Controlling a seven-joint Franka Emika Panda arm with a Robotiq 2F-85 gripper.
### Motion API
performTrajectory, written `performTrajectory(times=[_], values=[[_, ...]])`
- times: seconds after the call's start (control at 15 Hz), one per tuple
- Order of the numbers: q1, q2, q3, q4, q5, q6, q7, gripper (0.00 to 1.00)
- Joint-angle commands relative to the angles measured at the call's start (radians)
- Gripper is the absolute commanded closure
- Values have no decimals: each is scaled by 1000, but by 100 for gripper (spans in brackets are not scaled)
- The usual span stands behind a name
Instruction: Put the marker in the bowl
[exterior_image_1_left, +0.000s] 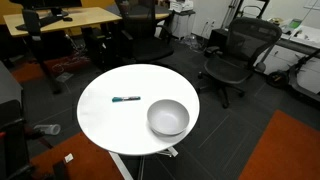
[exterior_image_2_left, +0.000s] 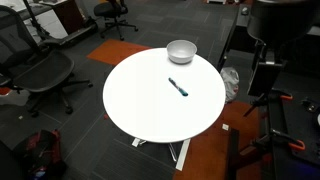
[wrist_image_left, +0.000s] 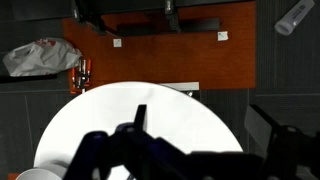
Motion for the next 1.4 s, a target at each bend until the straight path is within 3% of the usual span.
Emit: performTrajectory(times=[0.0,0.8,1.33], values=[[26,2,-26,2,-5,-3,4,0],[17,24,-52,9,-12,38,59,0],[4,112,-80,7,-22,201,259,0]])
